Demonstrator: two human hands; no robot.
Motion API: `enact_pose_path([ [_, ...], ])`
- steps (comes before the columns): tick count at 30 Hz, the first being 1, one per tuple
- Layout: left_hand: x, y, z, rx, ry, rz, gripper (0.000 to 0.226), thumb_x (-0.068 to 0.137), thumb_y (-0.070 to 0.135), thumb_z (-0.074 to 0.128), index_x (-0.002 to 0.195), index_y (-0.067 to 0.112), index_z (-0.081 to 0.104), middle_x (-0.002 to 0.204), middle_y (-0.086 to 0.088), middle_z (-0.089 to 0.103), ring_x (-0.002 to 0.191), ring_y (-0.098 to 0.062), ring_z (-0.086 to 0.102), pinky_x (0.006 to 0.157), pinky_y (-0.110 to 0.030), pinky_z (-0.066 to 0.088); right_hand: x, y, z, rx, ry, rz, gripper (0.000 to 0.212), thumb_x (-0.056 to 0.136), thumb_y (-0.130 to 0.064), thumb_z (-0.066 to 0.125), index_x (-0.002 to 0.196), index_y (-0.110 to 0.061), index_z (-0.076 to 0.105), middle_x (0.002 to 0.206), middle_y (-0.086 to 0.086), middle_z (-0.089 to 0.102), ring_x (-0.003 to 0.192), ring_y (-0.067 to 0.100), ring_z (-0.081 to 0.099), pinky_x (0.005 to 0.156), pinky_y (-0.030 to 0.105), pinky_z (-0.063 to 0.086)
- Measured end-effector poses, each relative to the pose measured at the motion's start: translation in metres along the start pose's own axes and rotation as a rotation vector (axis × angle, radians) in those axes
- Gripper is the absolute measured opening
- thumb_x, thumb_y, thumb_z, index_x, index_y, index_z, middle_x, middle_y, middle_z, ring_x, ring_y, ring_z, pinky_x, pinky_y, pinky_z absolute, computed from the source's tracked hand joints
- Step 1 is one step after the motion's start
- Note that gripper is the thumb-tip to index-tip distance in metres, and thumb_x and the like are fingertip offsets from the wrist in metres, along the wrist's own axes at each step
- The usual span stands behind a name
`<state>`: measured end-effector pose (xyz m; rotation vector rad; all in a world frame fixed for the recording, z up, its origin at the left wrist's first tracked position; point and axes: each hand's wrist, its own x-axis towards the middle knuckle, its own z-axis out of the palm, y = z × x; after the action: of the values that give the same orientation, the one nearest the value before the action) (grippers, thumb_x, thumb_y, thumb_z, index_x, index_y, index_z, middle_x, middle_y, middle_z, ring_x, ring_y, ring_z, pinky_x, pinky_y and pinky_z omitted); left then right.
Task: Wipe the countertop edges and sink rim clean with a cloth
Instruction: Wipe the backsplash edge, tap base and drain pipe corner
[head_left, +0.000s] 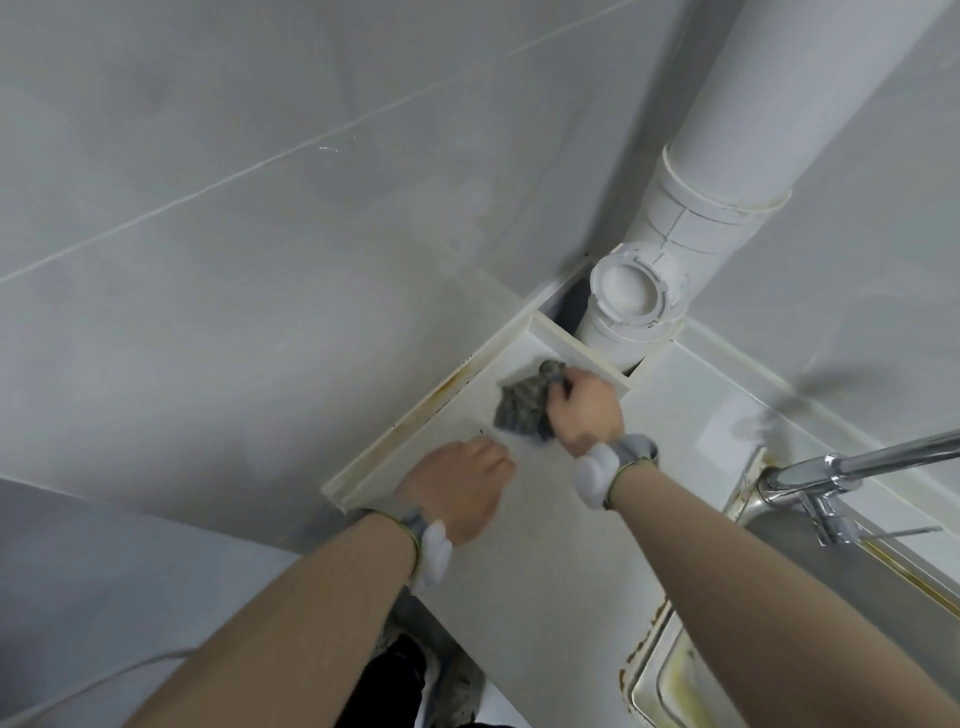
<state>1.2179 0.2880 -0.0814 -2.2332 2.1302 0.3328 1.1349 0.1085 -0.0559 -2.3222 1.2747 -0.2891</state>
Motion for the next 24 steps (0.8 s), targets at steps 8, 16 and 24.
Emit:
enact_pose_path([
  [8, -0.006, 0.018, 0.059, -0.095, 0.099, 0.009, 0.059, 0.094, 0.039, 0.034, 0.145, 0.01, 0.043, 0.153, -0.006, 0.038, 0.142, -0.019, 0.033, 0.119, -0.038, 0.026, 0.037, -0.031, -0.02, 0.192, 0.199, 0.011, 0.016, 0.089, -0.024, 0.046, 0.082, -0.013, 0.055, 0.086, 0.011, 0.059, 0.076, 0.028, 0.052, 0.061, 0.028, 0.031],
  [16, -0.006, 0.013, 0.068, -0.182, 0.198, 0.078, 0.062, 0.094, 0.045, 0.045, 0.145, 0.009, 0.043, 0.155, -0.007, 0.035, 0.145, -0.02, 0.028, 0.117, -0.037, 0.024, 0.064, -0.066, 0.013, 0.058, 0.134, -0.074, 0.025, 0.09, -0.021, 0.051, 0.108, -0.014, 0.067, 0.118, 0.01, 0.055, 0.099, 0.026, 0.057, 0.075, 0.028, 0.042],
  [24, 0.002, 0.005, 0.066, -0.229, 0.268, 0.119, 0.064, 0.087, 0.041, 0.054, 0.14, 0.005, 0.049, 0.15, -0.012, 0.042, 0.142, -0.023, 0.034, 0.118, -0.038, 0.024, 0.066, -0.058, 0.052, -0.164, -0.126, -0.074, 0.025, 0.093, -0.033, 0.047, 0.086, -0.013, 0.059, 0.086, 0.012, 0.064, 0.072, 0.027, 0.054, 0.061, 0.028, 0.036],
])
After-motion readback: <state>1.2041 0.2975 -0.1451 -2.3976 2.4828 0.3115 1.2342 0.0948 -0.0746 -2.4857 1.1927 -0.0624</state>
